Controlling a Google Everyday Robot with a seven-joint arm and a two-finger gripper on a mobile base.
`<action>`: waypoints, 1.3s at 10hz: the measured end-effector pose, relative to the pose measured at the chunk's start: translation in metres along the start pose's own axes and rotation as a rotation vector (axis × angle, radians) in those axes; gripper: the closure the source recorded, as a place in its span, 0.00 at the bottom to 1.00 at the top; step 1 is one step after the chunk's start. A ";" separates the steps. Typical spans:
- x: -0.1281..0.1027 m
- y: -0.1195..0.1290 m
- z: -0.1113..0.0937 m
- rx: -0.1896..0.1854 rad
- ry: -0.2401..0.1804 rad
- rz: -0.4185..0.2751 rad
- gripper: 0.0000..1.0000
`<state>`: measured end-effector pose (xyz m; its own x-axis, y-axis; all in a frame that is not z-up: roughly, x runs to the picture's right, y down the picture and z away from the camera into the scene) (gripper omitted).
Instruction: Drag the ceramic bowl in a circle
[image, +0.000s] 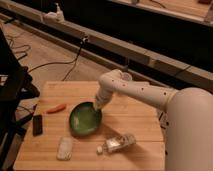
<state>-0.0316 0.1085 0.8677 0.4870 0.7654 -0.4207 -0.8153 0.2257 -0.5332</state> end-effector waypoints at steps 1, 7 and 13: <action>-0.010 0.001 -0.001 -0.004 -0.003 -0.004 1.00; -0.039 0.070 0.020 -0.047 0.029 -0.194 1.00; 0.028 0.014 0.018 0.014 0.133 -0.115 1.00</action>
<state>-0.0346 0.1441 0.8616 0.6140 0.6475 -0.4513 -0.7554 0.3163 -0.5738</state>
